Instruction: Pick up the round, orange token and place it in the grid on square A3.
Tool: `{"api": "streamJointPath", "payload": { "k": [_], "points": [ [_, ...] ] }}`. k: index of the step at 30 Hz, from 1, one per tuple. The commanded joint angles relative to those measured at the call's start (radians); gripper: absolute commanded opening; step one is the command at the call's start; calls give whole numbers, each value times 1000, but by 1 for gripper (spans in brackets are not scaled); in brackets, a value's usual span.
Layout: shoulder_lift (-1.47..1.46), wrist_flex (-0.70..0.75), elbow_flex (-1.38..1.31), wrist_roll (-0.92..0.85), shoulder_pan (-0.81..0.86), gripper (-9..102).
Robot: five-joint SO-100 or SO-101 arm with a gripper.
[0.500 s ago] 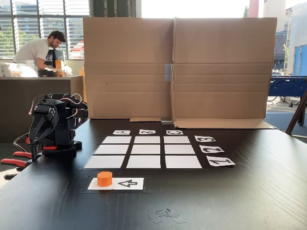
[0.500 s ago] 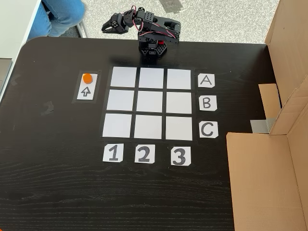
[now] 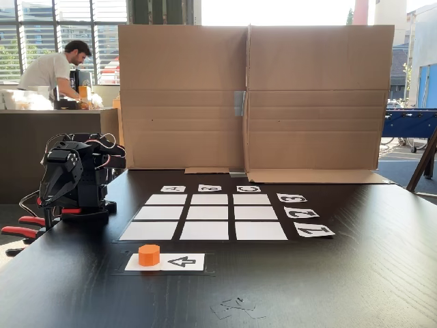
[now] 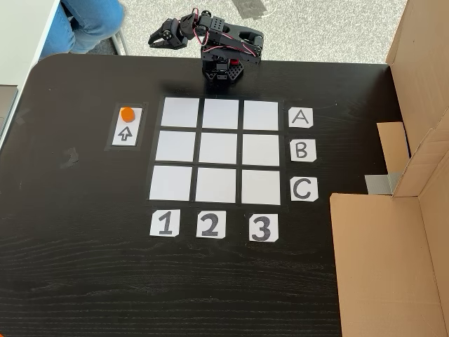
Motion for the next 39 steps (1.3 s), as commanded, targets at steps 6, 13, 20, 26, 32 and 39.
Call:
{"api": "streamJointPath", "payload": {
  "k": [6, 13, 20, 26, 32, 39],
  "points": [
    [9, -15, -5, 8, 3, -1],
    [2, -15, -8, 5, -3, 0],
    [-144, -41, -83, 2, -34, 3],
    [-330, -25, -213, 2, -77, 4],
    [-554, 74, -403, 6, -126, 5],
    [-856, 230, -696, 5, -146, 14]
  ]
}}
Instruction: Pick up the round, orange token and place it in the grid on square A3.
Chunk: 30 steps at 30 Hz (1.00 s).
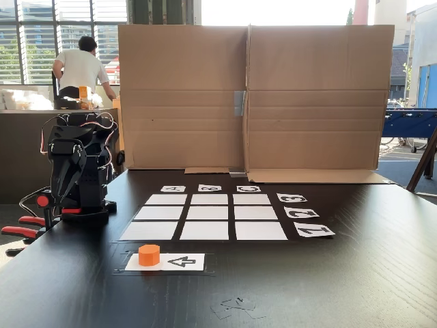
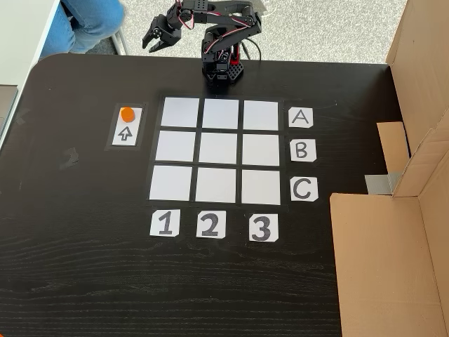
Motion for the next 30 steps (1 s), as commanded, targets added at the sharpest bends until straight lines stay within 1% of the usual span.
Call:
{"api": "streamJointPath", "payload": {
  "k": [1, 3, 6, 10, 13, 16, 18, 24, 30],
  "points": [
    [-147, 86, -204, 5, -14, 17],
    [-225, 152, -316, 5, -21, 21],
    [-325, 210, -449, 3, -52, 23],
    [-440, 232, -584, -6, -106, 26],
    [-526, 250, -666, -12, -143, 32],
    [-600, 281, -744, -14, -184, 35],
    [-643, 307, -784, -29, -212, 40],
    [-749, 337, -859, -87, -295, 41],
    [-853, 342, -896, -89, -339, 49]
  ]
}}
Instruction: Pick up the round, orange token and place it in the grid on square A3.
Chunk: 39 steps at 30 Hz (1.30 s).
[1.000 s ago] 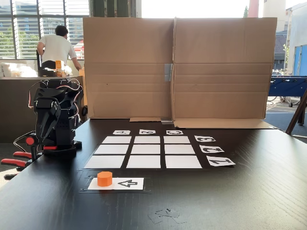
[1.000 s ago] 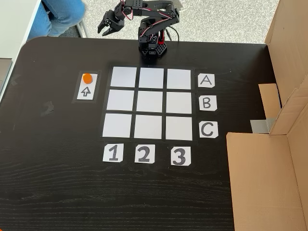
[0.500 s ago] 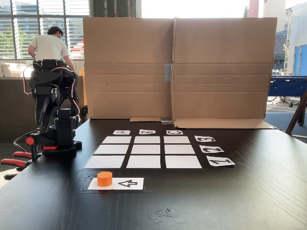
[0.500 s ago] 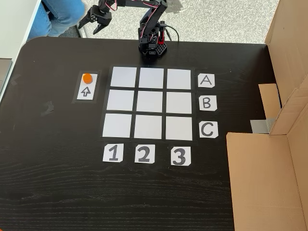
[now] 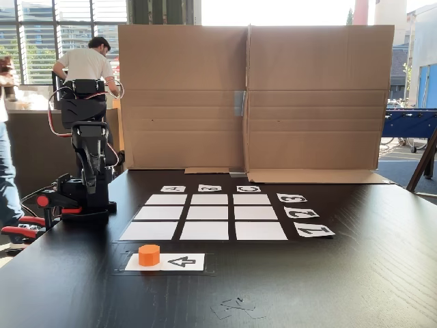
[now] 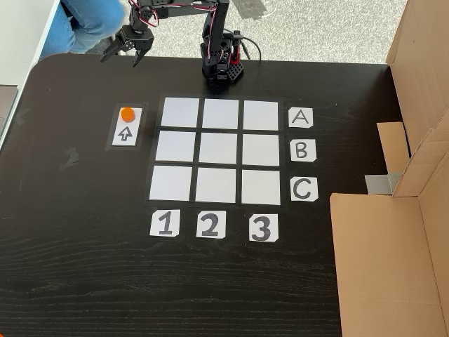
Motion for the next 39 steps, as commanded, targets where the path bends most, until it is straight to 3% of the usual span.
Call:
{"api": "streamJointPath", "payload": {
  "k": [1, 7, 12, 39],
  "points": [
    [-40, 11, -57, -18, -31, 49],
    [-127, 29, -104, -35, -72, 51],
    [-202, 146, -189, -46, -91, 52],
    [-588, 135, -394, -84, -178, 54]
  ]
}}
